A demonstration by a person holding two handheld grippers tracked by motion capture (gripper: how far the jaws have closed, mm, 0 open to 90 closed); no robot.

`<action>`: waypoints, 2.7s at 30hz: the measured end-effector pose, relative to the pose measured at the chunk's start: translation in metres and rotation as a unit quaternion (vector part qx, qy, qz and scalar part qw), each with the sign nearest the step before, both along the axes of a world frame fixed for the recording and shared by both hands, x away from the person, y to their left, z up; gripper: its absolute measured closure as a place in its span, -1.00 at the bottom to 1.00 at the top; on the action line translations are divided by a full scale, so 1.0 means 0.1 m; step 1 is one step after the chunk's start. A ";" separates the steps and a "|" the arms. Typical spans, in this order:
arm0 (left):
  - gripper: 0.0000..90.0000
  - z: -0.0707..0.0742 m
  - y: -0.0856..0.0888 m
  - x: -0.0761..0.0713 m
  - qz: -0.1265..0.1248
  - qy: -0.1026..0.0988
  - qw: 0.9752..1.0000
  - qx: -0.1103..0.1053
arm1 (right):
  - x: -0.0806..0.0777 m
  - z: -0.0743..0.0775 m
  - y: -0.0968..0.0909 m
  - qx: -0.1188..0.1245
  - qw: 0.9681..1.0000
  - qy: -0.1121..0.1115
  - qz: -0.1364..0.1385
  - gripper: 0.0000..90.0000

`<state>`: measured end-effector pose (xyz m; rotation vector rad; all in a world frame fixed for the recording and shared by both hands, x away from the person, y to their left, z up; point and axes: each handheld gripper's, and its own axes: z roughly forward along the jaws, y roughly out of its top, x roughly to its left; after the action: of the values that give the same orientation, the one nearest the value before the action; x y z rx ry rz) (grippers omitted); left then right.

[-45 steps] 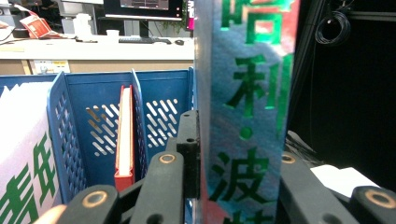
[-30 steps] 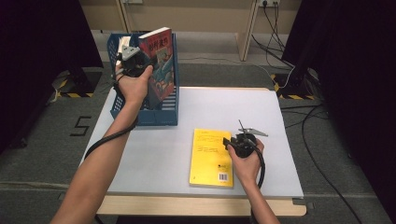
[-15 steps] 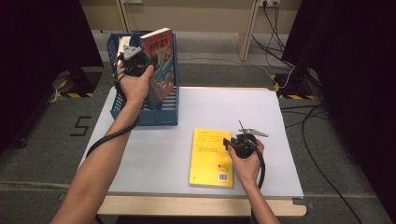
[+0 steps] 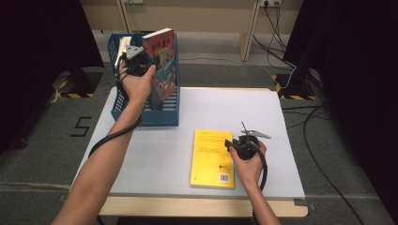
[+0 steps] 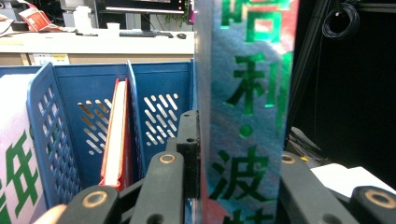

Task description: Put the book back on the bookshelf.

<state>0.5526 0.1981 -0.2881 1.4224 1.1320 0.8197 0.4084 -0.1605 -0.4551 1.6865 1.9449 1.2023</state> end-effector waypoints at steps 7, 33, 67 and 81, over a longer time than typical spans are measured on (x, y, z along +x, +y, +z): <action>0.65 -0.02 -0.03 0.04 0.000 0.001 1.000 0.002 | -0.02 0.00 -0.01 0.004 1.000 0.000 -0.001 0.38; 0.65 -0.03 0.03 0.06 0.024 0.003 1.000 0.004 | -0.02 -0.03 -0.01 0.002 1.000 0.002 0.002 0.38; 0.65 -0.11 -0.05 0.20 0.019 0.000 1.000 0.000 | -0.04 -0.07 -0.04 0.003 1.000 0.003 -0.001 0.38; 0.65 -0.17 -0.06 0.28 0.022 0.001 1.000 0.005 | -0.04 -0.09 -0.06 0.004 1.000 0.006 -0.002 0.38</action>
<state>0.5802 0.1917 -0.3052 1.4111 1.1655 0.8549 0.4042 -0.1669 -0.4641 1.7051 1.9456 1.2036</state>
